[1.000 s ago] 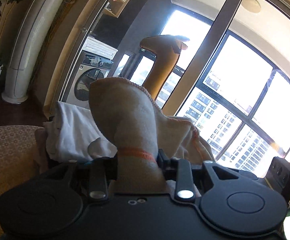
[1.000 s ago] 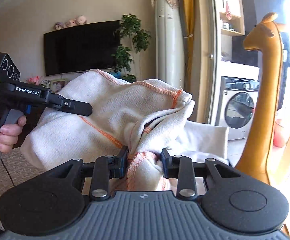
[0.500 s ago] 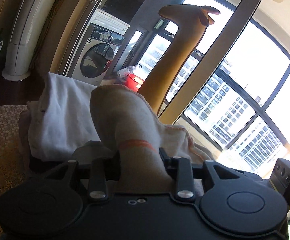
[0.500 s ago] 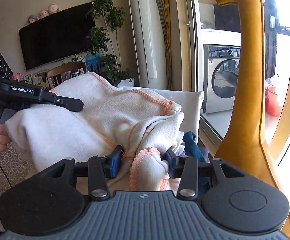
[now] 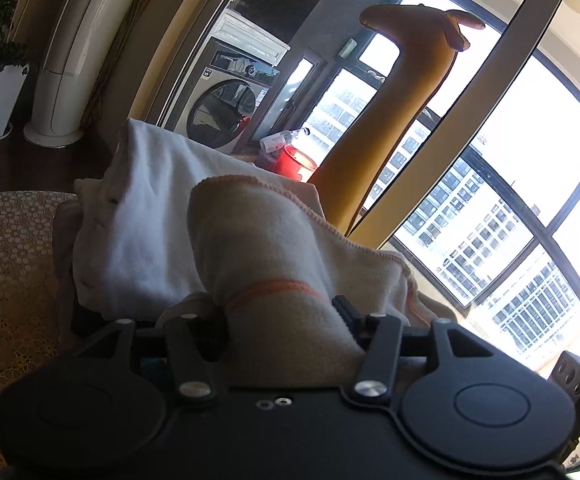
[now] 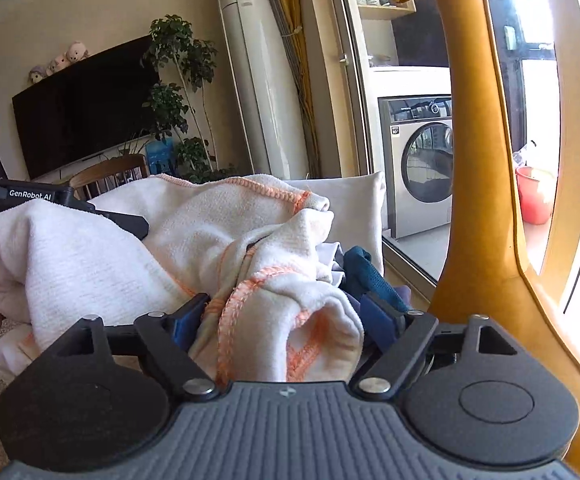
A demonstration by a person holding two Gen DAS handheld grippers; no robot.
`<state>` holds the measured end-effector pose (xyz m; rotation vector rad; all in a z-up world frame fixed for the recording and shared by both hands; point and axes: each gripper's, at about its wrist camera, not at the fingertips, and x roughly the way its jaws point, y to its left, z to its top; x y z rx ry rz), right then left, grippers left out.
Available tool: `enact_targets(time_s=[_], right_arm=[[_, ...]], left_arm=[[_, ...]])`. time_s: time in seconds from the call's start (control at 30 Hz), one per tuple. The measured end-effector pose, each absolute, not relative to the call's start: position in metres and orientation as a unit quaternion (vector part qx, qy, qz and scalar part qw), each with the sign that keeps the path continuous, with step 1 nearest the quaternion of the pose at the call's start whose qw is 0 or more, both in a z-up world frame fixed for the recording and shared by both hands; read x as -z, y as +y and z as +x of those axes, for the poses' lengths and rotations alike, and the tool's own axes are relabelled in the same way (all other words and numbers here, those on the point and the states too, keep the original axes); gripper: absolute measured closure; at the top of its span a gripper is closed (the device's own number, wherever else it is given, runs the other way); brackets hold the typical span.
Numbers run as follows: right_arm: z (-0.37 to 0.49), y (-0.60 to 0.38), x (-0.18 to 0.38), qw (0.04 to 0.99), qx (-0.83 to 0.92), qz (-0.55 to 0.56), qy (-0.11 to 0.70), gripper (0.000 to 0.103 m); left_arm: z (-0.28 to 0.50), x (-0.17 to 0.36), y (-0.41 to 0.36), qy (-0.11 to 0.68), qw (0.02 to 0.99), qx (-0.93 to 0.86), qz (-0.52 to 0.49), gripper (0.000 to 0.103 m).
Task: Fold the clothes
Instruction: 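Carry the folded towel with both grippers onto the clothes pile by the window, then open both grippers to release the towel on the pile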
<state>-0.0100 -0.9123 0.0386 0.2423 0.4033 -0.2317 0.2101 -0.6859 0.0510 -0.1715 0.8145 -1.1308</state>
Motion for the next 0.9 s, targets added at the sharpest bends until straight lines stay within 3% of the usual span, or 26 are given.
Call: enact_targets(time_s=[0.53, 0.9], right_arm=[[-0.052, -0.891, -0.083, 0.974, 0.177, 0.109, 0.093, 0.018], [-0.066, -0.831, -0.091, 0.982, 0.159, 0.038, 0.095, 0.015]], left_arm=[[0.191, -0.102, -0.608, 0.294, 0.795, 0.514, -0.133, 0.000], [0.155, -0.100, -0.540, 0.267, 0.819, 0.498, -0.096, 0.000]])
